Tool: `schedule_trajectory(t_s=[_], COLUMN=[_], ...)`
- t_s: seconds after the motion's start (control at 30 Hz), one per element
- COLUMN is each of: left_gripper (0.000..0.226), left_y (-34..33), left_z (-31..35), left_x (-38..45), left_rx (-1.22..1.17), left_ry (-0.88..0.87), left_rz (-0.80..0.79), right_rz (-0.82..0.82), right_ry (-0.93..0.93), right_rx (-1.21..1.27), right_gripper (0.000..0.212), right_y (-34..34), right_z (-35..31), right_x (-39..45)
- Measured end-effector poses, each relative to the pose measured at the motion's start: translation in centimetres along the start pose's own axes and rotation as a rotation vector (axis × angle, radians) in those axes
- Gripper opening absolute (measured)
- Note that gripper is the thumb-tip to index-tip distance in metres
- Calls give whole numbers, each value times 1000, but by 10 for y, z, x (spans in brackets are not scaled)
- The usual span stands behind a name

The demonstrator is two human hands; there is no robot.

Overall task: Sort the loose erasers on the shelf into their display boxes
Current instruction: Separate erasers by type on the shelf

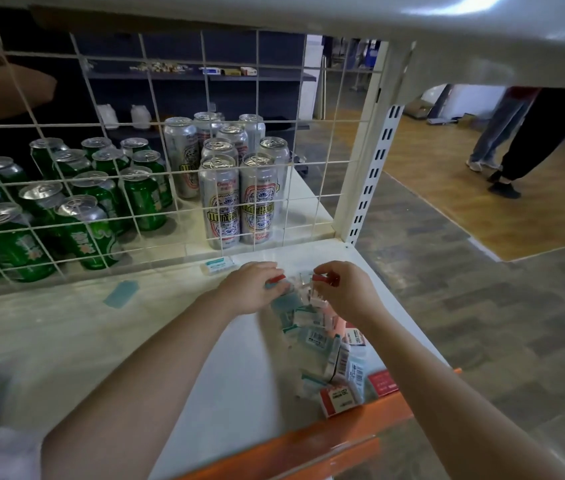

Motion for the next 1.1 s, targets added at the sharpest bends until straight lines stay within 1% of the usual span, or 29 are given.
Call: schedule_trajectory(t_s=[0.07, 0.13, 0.17, 0.27, 0.37, 0.47, 0.57, 0.63, 0.73, 0.83, 1.1], left_gripper=[50, 68, 72, 56, 53, 40, 46, 42, 39, 37, 27], left_y=[4, 8, 9, 13, 16, 20, 24, 26, 28, 27, 30], left_z=[0, -3, -7, -16, -24, -36, -44, -48, -52, -58, -68], left_x=[-4, -9, -11, -19, -32, -52, -74, -89, -111, -131, -166], left_rx=[42, 62, 77, 117, 114, 99, 55, 61, 127, 212, 136], left_ry=[-2, 2, 9, 59, 100, 128, 151, 168, 189, 166, 156], left_rz=[1, 9, 9, 21, 52, 77, 136, 161, 162, 160, 176], right_rz=[2, 6, 8, 1, 5, 19, -3, -33, -69, -98, -151], right_ry=[2, 7, 11, 26, 52, 73, 93, 95, 78, 56, -7], right_rx=[6, 13, 24, 65, 104, 171, 228, 242, 260, 292, 330], right_gripper=[28, 28, 27, 26, 24, 21, 12, 9, 9, 12, 17], right_y=[1, 2, 2, 2, -1, -4, -10, -16, -29, -42, -68], right_z=[1, 0, -1, -6, -17, -30, -45, -54, -65, -74, -87], right_x=[-1, -3, -4, -8, -11, -14, -16, -20, -29, -40, -71])
Point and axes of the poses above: each hand's wrist, its own x-axis towards the middle knuckle, its own y-axis out of the back of the hand, z = x × y, the point moved 1 cm from there along x, towards the middle knuckle, and after that the axes turned 9 degrees about -x, right-handed, at the moved point
